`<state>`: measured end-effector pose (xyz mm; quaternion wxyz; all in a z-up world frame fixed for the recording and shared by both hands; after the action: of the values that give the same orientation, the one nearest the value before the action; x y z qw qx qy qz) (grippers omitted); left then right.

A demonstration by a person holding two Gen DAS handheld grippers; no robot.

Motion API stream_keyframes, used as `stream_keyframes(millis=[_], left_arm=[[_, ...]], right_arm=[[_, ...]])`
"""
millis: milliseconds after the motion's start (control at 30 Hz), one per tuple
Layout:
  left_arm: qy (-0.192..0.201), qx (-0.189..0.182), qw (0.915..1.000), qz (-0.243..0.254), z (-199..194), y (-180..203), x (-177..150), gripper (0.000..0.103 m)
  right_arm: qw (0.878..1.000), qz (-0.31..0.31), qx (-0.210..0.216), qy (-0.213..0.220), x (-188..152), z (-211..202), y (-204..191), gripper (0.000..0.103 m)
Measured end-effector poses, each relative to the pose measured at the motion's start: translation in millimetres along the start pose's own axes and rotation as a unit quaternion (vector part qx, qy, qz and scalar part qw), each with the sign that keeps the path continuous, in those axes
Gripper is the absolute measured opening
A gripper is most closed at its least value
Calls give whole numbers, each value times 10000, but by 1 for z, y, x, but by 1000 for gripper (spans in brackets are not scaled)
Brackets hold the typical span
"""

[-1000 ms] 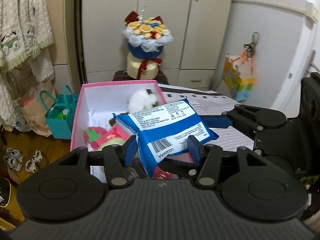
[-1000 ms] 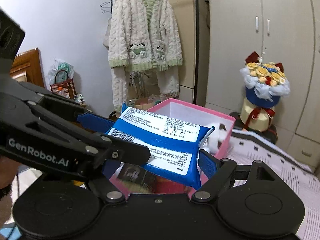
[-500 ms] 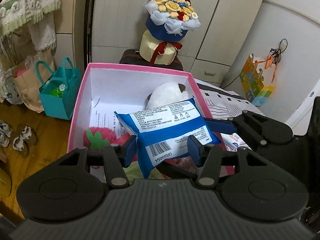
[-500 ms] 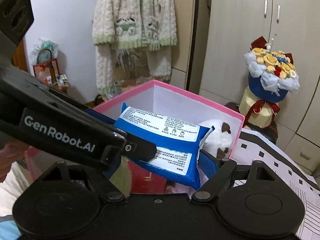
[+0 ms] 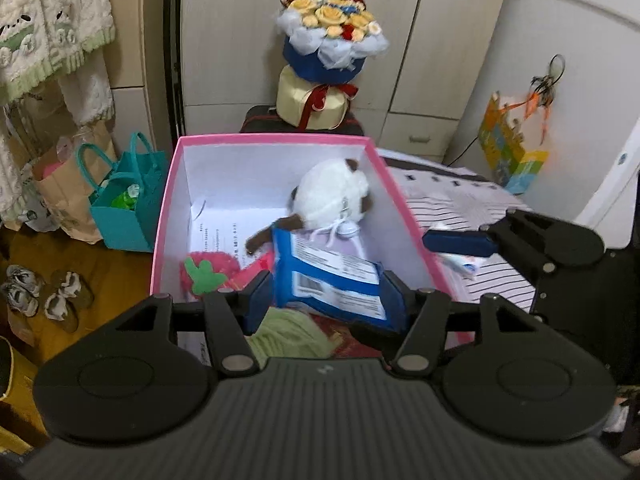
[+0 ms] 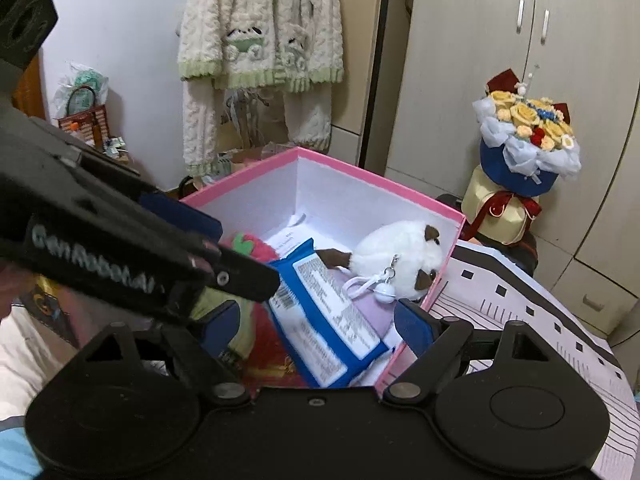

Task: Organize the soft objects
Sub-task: 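Open both grippers to release the blue pack into the box, then move both tools toward the small white tissue pack on the sheet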

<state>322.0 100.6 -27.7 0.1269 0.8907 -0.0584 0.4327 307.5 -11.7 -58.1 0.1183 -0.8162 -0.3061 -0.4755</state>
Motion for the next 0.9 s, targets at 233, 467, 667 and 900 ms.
stream_keyframes(millis=[233, 467, 667, 900], left_arm=[[283, 1, 9989, 369, -44, 22, -1, 60], [601, -129, 9953, 748, -80, 50, -5, 63], [667, -343, 9929, 927, -89, 83, -11, 63], [473, -745, 9907, 1036, -72, 129, -21, 63]], right_arm=[[9998, -96, -144, 42, -5, -43, -2, 88], [9996, 127, -239, 97, -16, -84, 17, 88], [9977, 486, -270, 379, -37, -125, 51, 88], [9938, 632, -457, 792, -67, -148, 95, 88]])
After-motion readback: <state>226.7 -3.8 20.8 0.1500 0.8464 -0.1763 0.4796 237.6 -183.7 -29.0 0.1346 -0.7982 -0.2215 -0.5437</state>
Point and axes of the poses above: each gripper's, at about its wrist camera, not at the fingertips, and z roughly the way its jaws point, y to its right, x to its top, the point moved 9 cm from there along z, roughly the way its jaws point, and after that the axes turned 6 degrees about y, right-handed, at the moved point
